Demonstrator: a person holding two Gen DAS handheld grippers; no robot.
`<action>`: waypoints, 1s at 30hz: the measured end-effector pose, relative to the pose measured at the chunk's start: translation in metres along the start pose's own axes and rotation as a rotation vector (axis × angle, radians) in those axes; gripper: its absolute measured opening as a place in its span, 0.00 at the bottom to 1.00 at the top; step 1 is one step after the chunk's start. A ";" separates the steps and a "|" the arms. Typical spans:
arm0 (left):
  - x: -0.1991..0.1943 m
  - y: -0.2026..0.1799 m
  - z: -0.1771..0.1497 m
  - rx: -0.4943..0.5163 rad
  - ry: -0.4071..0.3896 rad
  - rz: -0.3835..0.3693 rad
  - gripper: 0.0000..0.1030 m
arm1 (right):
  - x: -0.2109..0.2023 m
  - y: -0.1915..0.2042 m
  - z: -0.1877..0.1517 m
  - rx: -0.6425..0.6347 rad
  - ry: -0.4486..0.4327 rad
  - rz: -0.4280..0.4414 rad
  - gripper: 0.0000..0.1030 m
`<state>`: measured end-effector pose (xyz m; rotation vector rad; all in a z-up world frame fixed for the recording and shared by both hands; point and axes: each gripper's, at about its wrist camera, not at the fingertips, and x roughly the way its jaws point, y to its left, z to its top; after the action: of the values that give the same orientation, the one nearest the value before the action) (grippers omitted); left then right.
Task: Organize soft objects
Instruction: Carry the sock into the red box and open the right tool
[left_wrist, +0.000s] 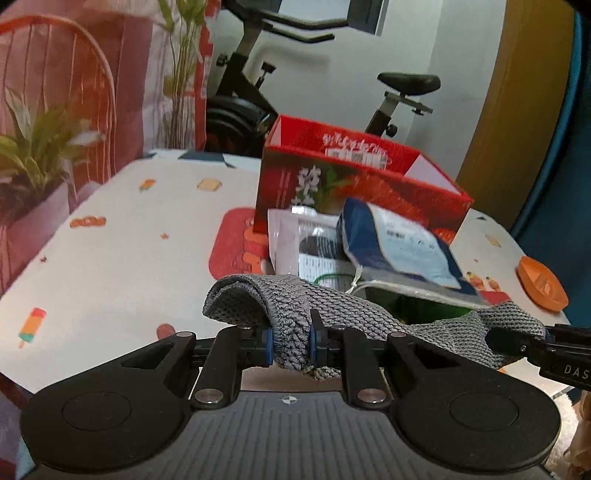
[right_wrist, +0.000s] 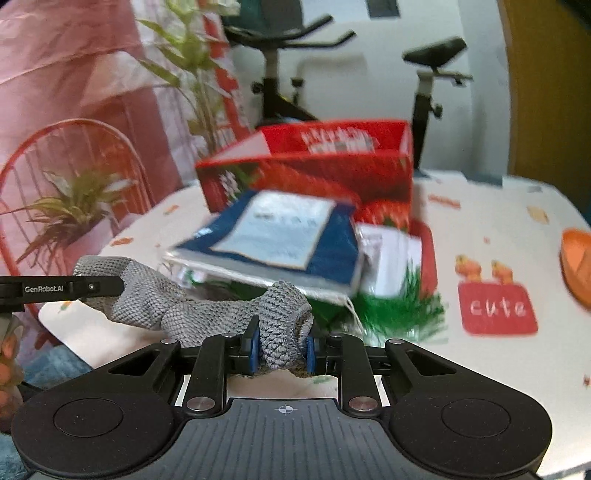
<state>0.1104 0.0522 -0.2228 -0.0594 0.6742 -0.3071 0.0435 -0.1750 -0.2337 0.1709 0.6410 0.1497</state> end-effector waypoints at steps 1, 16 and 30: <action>-0.004 0.000 0.001 -0.001 -0.011 0.000 0.17 | -0.003 0.003 0.002 -0.016 -0.012 0.005 0.20; -0.030 -0.018 0.064 0.065 -0.198 -0.005 0.17 | -0.021 0.008 0.075 -0.102 -0.167 0.019 0.20; 0.042 -0.050 0.148 0.180 -0.256 0.035 0.17 | 0.048 -0.028 0.174 -0.175 -0.221 -0.081 0.20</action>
<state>0.2206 -0.0145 -0.1252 0.0843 0.3916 -0.3190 0.1888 -0.2122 -0.1301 -0.0076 0.4110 0.1060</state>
